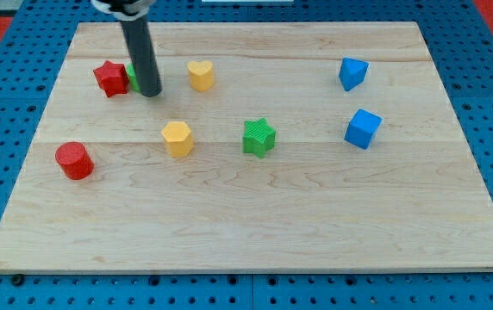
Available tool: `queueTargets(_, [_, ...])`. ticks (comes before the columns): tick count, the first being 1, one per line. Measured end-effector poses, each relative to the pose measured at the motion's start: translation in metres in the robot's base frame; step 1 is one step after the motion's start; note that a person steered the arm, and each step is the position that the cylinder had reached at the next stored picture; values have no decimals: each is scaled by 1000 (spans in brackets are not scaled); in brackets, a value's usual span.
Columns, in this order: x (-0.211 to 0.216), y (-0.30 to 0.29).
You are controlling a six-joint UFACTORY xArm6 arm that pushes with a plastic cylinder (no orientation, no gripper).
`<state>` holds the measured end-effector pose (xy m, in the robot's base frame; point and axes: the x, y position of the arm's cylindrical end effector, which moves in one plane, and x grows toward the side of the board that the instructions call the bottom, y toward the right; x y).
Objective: Move the yellow heart left to the blue triangle
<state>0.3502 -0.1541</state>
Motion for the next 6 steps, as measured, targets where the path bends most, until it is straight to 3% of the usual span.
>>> queueTargets(3, [-31, 46])
queueTargets(5, [-34, 183])
queueTargets(6, [-34, 212])
